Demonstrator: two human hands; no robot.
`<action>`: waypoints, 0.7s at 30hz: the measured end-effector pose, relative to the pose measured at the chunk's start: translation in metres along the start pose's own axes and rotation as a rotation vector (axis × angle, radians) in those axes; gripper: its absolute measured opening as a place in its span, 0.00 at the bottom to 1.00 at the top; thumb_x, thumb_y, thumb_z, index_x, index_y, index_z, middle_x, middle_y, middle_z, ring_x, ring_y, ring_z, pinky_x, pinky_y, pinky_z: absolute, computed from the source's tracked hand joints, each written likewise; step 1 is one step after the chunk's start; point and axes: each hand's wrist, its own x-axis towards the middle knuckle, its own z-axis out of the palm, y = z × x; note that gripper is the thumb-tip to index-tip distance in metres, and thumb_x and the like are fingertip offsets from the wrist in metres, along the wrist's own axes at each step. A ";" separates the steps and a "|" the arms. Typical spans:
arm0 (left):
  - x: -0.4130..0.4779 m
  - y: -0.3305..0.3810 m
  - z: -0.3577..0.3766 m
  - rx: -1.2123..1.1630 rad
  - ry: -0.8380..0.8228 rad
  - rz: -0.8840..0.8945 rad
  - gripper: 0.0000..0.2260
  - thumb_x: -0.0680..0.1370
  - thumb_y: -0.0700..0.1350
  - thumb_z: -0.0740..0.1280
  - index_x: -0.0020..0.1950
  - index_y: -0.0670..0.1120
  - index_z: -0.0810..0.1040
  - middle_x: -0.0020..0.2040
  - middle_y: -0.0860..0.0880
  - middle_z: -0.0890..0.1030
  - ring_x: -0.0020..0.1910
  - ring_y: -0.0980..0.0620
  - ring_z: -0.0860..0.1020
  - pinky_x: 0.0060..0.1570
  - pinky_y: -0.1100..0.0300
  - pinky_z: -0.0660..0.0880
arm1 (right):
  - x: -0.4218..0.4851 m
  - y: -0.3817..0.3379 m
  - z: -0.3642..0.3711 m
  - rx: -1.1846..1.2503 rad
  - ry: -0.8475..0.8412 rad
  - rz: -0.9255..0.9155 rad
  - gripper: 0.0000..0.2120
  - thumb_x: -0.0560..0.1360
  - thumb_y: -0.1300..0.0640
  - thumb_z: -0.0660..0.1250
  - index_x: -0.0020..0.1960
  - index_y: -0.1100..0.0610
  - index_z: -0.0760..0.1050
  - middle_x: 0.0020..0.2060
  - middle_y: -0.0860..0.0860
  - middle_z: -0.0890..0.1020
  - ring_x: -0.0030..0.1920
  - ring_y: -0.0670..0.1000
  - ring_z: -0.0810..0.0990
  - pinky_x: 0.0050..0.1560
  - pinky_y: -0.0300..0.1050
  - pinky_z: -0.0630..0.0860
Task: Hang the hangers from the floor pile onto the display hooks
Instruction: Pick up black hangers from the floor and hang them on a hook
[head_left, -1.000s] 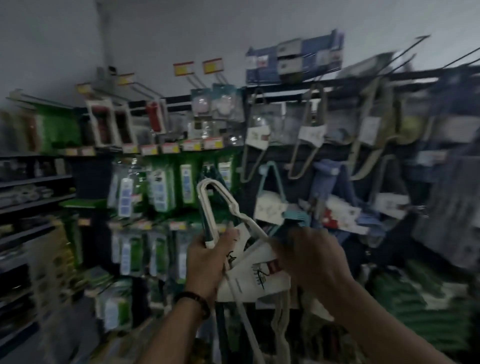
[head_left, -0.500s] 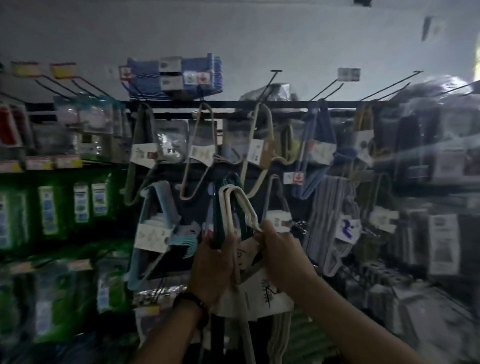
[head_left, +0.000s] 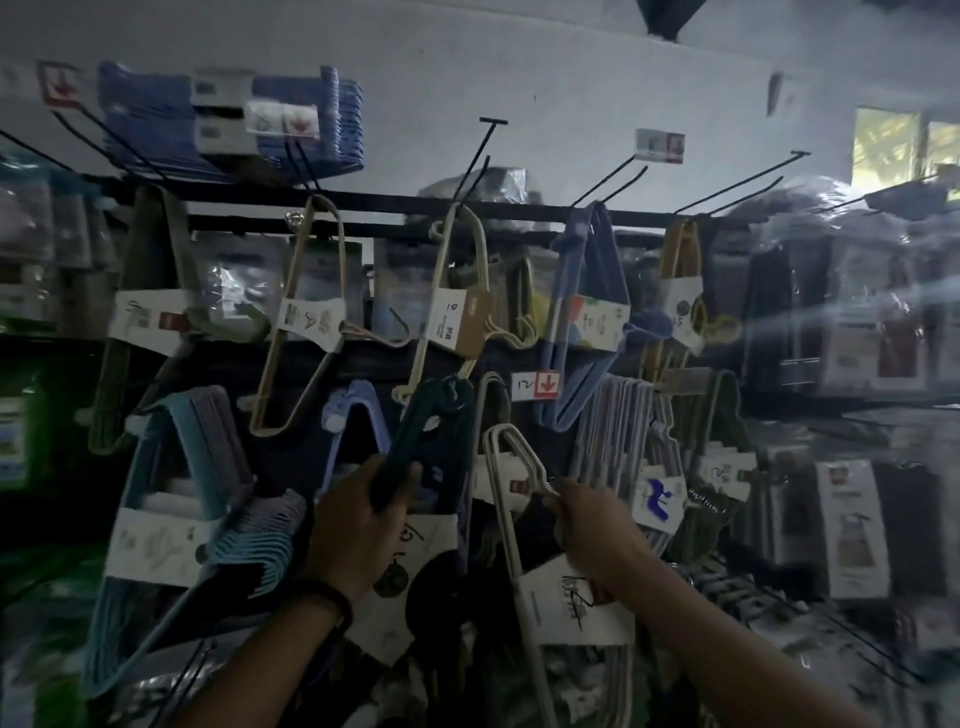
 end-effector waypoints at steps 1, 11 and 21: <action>0.011 -0.005 0.001 0.038 -0.020 0.018 0.13 0.81 0.62 0.62 0.44 0.55 0.77 0.32 0.52 0.76 0.32 0.58 0.76 0.30 0.66 0.65 | 0.011 0.000 0.003 -0.023 -0.025 0.011 0.07 0.81 0.59 0.63 0.57 0.50 0.75 0.43 0.48 0.80 0.41 0.50 0.79 0.39 0.45 0.72; 0.067 -0.035 0.021 0.160 -0.219 0.058 0.21 0.81 0.65 0.56 0.59 0.55 0.81 0.44 0.57 0.83 0.41 0.60 0.81 0.46 0.61 0.78 | 0.074 0.013 0.018 -0.069 0.045 -0.002 0.17 0.80 0.58 0.64 0.66 0.50 0.64 0.43 0.49 0.75 0.40 0.53 0.75 0.40 0.48 0.74; 0.082 -0.018 0.054 0.076 -0.176 0.080 0.11 0.86 0.52 0.60 0.62 0.59 0.80 0.45 0.61 0.87 0.46 0.61 0.84 0.50 0.62 0.78 | 0.095 0.048 0.035 -0.016 0.222 -0.132 0.20 0.81 0.54 0.66 0.70 0.52 0.63 0.52 0.53 0.83 0.43 0.59 0.84 0.42 0.55 0.82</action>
